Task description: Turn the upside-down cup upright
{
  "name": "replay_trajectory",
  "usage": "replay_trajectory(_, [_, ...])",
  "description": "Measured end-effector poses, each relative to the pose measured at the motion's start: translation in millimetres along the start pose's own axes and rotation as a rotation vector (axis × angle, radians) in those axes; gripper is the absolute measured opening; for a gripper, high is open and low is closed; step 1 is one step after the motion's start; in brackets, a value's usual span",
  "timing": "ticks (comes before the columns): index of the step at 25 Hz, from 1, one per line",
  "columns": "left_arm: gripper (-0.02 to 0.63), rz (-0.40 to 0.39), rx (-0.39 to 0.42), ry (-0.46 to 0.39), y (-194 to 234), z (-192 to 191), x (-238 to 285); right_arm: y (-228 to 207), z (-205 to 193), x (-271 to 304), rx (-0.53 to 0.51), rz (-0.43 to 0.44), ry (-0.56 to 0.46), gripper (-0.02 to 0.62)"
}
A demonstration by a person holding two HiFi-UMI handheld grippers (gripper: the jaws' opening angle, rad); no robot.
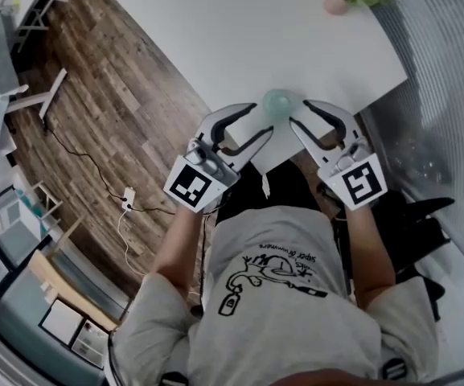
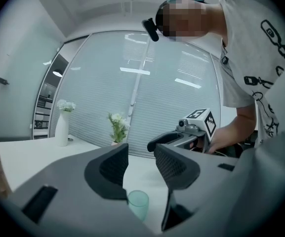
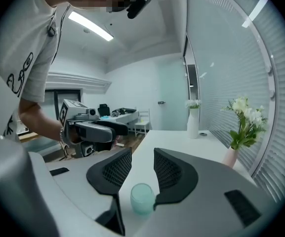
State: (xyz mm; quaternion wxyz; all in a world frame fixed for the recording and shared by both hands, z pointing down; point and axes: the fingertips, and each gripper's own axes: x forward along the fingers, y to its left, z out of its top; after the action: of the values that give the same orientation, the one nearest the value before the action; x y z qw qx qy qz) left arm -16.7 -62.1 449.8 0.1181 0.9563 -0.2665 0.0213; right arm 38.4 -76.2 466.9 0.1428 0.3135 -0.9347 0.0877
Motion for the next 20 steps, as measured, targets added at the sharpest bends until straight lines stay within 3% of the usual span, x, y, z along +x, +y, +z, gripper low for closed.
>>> replay_trajectory(5, [0.111,0.012,-0.009,-0.024,-2.1,31.3,-5.0,4.6,32.4,-10.0,0.008,-0.015,-0.041,0.097])
replay_trajectory(11, [0.023,0.053,0.004,-0.063,-7.5,64.9,-5.8,7.4,65.5,-17.5,0.023,-0.022,-0.078,0.068])
replay_trajectory(20, [0.003,0.072,-0.016,-0.114,-23.6,108.2,-1.1,14.9,116.8,-24.2,0.031,-0.006,-0.144,0.052])
